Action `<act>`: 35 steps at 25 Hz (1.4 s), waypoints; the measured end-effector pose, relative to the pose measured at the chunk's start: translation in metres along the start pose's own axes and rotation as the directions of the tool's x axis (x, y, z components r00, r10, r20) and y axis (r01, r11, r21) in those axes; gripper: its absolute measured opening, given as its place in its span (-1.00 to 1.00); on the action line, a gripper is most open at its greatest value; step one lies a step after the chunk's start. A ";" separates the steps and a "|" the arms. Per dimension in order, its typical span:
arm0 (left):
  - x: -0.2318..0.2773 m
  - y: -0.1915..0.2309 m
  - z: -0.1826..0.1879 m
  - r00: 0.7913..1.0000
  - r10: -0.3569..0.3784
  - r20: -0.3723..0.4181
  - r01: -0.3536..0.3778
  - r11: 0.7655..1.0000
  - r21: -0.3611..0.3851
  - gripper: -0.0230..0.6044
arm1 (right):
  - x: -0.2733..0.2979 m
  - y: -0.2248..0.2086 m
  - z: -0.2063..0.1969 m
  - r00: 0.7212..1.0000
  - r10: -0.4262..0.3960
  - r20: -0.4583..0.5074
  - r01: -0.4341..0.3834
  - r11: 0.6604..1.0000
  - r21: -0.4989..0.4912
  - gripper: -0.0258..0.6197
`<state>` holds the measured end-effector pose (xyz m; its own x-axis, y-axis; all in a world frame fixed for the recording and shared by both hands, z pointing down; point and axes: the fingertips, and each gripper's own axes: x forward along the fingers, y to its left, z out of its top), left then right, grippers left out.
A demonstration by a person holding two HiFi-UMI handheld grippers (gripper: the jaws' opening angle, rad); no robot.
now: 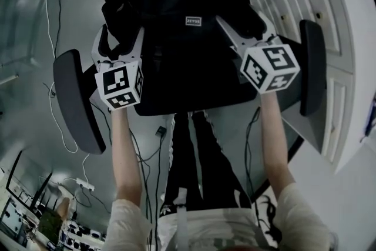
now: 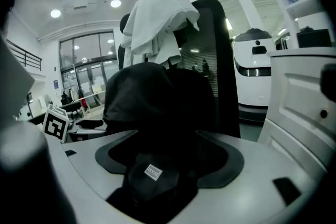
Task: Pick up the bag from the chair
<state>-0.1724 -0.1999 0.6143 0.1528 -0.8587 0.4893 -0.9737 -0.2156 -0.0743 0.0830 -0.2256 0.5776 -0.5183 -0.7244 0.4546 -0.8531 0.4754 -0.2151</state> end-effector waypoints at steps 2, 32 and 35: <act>0.005 0.005 -0.005 1.000 0.011 -0.020 -0.010 1.000 0.005 0.29 | 0.007 -0.004 -0.005 0.999 0.018 -0.033 -0.018 1.000 0.001 0.03; 0.073 0.012 -0.071 0.973 -0.065 -0.219 0.039 0.992 -0.122 0.32 | 0.100 -0.051 -0.101 0.943 0.135 -0.304 -0.088 0.983 0.162 0.04; 0.080 0.012 -0.075 0.971 -0.068 -0.231 0.041 0.992 -0.118 0.32 | 0.107 -0.042 -0.105 0.932 0.179 -0.315 -0.144 0.981 0.131 0.04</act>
<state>-0.1843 -0.2361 0.7175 0.1755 -0.7114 0.6805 -0.9797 -0.1944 0.0495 0.0696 -0.2710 0.7261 -0.6165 -0.4330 0.6576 -0.7701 0.5053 -0.3894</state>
